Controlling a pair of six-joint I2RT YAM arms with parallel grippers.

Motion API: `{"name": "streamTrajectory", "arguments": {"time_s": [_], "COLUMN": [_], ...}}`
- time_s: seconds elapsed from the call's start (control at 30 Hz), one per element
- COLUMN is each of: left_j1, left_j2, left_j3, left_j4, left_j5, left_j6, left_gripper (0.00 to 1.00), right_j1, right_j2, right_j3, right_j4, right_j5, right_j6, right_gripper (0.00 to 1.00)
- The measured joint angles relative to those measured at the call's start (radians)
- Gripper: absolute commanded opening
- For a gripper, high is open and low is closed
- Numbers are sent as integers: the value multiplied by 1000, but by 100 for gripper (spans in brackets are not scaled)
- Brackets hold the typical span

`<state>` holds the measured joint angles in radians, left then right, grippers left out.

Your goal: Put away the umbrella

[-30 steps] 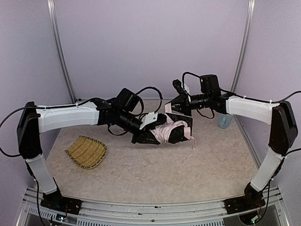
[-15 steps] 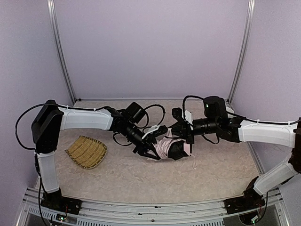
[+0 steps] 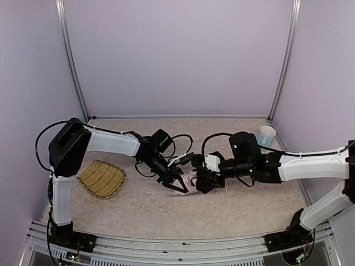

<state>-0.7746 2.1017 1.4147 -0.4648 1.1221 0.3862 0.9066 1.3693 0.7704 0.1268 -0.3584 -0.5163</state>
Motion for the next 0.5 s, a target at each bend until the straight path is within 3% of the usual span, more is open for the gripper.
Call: {"name": "streamTrajectory", "arguments": {"time_s": [0.27, 0.5], "left_j1": [-2, -2], "left_j2": [145, 165], "left_j3": [89, 98], "left_j4": [-85, -119], "left_j5": [-4, -22], "left_j6": [-7, 0], "left_gripper": [0, 0], "right_j1": [33, 47], "right_j2": [148, 211], "right_j3": [41, 80], "right_j4": [3, 18], "right_j5": [126, 158], "right_j6": [-59, -105], "right_gripper": [0, 0]}}
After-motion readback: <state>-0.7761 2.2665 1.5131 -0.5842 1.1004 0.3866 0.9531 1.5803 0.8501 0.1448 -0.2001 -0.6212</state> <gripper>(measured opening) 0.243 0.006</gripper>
